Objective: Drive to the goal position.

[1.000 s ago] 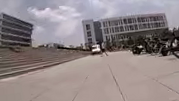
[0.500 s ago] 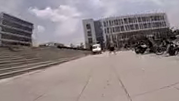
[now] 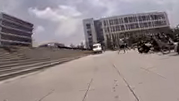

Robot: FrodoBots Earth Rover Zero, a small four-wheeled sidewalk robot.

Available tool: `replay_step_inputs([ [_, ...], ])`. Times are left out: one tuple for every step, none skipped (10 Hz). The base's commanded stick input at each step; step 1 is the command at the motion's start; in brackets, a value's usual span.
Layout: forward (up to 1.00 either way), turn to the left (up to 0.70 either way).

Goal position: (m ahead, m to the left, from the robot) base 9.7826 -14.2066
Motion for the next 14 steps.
replay_step_inputs([
  [0.85, 0.00],
  [0.85, 0.00],
  [0.85, 0.00],
  [0.85, 0.00],
  [0.85, 0.00],
  [0.85, 0.00],
  [0.85, 0.00],
  [0.85, 0.00],
  [0.85, 0.00],
  [0.85, 0.00],
  [0.85, 0.00],
  [0.85, -0.08],
  [0.85, -0.33],
  [0.85, -0.34],
])
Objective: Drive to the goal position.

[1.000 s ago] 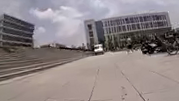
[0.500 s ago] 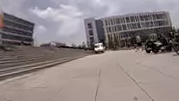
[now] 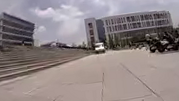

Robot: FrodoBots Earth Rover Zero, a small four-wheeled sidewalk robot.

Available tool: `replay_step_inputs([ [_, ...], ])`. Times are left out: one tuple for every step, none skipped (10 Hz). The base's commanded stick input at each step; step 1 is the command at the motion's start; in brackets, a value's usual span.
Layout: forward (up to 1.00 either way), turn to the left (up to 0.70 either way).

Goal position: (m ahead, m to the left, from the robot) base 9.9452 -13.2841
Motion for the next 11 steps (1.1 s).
replay_step_inputs([
  [0.85, -0.34],
  [0.85, -0.21],
  [0.85, -0.08],
  [0.85, 0.00],
  [0.85, 0.00],
  [0.85, 0.00],
  [0.85, 0.00],
  [0.85, 0.00],
  [0.85, 0.00],
  [0.85, 0.00],
  [0.85, 0.00],
])
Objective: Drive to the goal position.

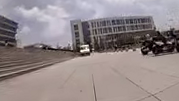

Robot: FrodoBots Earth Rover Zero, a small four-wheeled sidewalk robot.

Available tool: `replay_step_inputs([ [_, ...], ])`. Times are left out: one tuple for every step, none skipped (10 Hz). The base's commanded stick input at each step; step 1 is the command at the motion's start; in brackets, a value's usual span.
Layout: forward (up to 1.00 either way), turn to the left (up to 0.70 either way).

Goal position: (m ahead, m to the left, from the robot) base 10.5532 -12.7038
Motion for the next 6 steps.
replay_step_inputs([
  [0.85, 0.00],
  [0.85, 0.00],
  [0.85, 0.00],
  [0.85, 0.00],
  [0.85, 0.00],
  [0.85, 0.00],
])
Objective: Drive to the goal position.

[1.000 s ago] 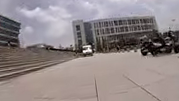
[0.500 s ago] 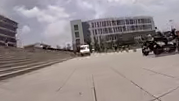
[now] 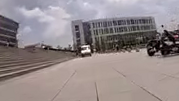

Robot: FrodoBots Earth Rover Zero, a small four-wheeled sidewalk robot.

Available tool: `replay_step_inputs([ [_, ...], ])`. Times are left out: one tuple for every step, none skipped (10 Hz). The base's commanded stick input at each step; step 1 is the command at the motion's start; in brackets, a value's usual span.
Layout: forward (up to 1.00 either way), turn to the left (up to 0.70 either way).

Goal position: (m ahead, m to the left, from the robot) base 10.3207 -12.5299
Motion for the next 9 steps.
replay_step_inputs([
  [0.85, 0.00],
  [0.85, 0.00],
  [0.85, 0.00],
  [0.85, 0.00],
  [0.85, 0.00],
  [0.85, 0.00],
  [0.85, 0.00],
  [0.85, 0.00],
  [0.85, -0.12],
])
